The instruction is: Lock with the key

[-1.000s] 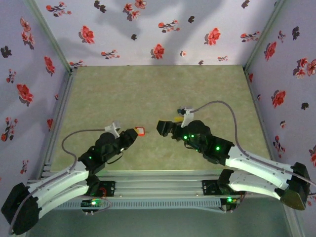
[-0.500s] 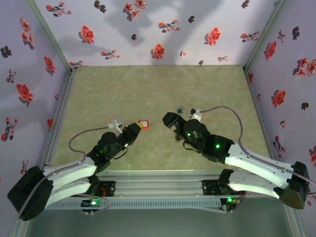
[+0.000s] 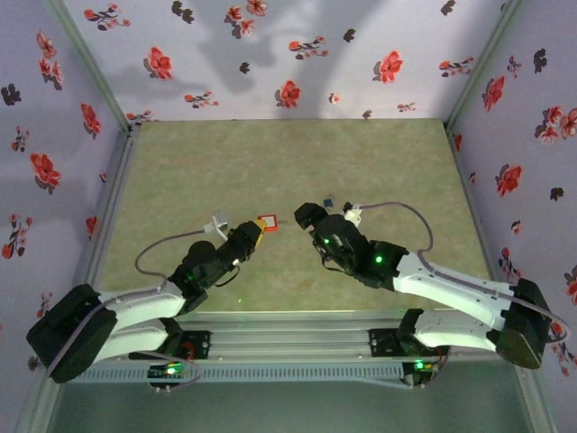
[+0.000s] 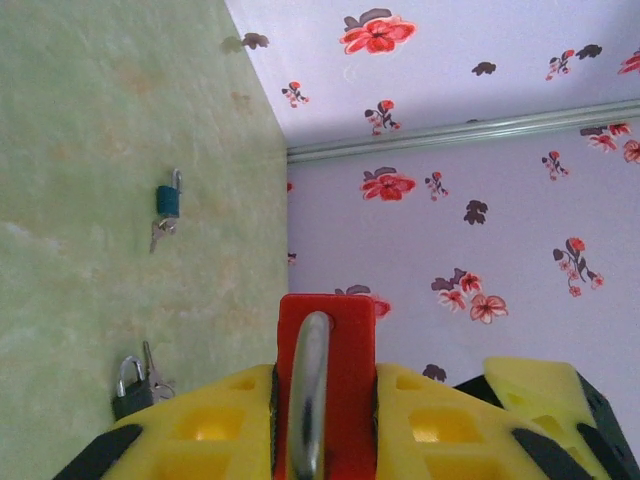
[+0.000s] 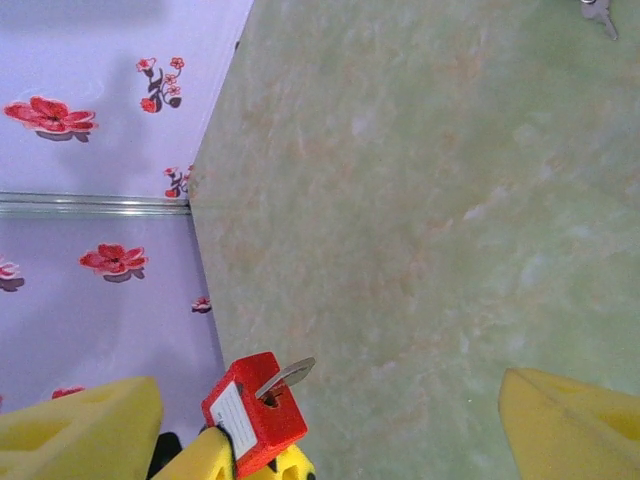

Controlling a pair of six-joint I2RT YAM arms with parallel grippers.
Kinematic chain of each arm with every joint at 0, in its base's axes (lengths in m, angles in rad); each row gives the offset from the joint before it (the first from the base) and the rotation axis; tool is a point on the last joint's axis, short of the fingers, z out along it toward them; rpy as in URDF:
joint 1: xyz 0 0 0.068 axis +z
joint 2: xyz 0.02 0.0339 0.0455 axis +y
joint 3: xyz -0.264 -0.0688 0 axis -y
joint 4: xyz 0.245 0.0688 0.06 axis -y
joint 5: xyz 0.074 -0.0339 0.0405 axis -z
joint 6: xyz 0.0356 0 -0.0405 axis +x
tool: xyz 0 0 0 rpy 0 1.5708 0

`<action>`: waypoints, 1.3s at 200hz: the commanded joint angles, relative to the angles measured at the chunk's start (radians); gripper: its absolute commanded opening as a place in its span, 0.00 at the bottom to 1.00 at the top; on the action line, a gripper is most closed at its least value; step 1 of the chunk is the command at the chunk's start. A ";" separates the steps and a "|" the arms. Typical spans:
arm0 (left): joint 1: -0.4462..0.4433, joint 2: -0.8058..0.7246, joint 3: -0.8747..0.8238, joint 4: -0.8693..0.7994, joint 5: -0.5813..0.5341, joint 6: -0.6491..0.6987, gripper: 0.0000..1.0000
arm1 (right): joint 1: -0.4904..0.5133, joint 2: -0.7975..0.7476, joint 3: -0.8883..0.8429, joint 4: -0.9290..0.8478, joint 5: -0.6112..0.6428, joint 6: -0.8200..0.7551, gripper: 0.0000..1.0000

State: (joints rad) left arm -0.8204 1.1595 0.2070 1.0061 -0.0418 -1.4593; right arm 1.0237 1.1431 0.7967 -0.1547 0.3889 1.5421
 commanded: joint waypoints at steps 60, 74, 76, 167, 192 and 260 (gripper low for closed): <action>-0.026 0.084 0.014 0.173 -0.006 -0.043 0.00 | 0.012 0.116 0.068 0.077 0.002 0.061 0.72; -0.029 0.085 0.015 0.174 -0.007 -0.046 0.00 | 0.012 0.133 0.073 0.083 -0.001 0.064 0.71; -0.029 0.085 0.015 0.174 -0.006 -0.047 0.00 | 0.012 0.136 0.073 0.085 -0.002 0.063 0.70; -0.040 0.092 0.014 0.181 -0.007 -0.054 0.00 | 0.014 0.206 0.088 0.139 -0.019 0.075 0.51; -0.041 0.093 0.016 0.181 -0.009 -0.056 0.00 | 0.013 0.214 0.090 0.142 -0.019 0.075 0.47; -0.041 0.096 0.008 0.184 -0.010 -0.059 0.00 | 0.013 0.218 0.087 0.150 -0.016 0.076 0.38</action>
State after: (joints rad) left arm -0.8539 1.2514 0.2073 1.1286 -0.0422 -1.5135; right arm 1.0294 1.3506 0.8597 -0.0189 0.3622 1.6077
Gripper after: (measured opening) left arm 0.249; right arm 0.403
